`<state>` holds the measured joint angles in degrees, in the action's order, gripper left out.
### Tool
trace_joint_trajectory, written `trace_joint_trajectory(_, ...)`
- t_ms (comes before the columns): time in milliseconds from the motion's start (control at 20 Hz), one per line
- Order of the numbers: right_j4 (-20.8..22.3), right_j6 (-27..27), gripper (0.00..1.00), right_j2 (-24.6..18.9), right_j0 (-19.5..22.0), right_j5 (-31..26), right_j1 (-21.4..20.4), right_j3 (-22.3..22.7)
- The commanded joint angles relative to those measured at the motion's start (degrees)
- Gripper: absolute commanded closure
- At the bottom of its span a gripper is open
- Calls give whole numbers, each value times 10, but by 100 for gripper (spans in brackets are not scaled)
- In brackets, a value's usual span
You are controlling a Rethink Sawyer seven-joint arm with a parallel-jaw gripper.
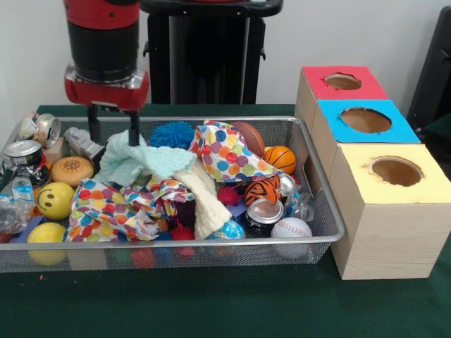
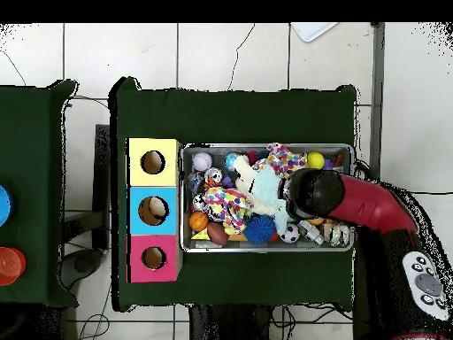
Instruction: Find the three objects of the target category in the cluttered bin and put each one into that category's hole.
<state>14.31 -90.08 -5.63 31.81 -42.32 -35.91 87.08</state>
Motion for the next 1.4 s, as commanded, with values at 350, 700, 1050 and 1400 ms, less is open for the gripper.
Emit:
trace_joint_trajectory(350,48,169,0,-88,48,-163,-41,-50)
trace_joint_trajectory(700,68,143,0,-117,65,-97,25,-58)
trace_joint_trajectory(1050,89,129,0,-128,71,-79,33,-43)
trace_joint_trajectory(1400,98,120,0,-138,71,-107,29,-55)
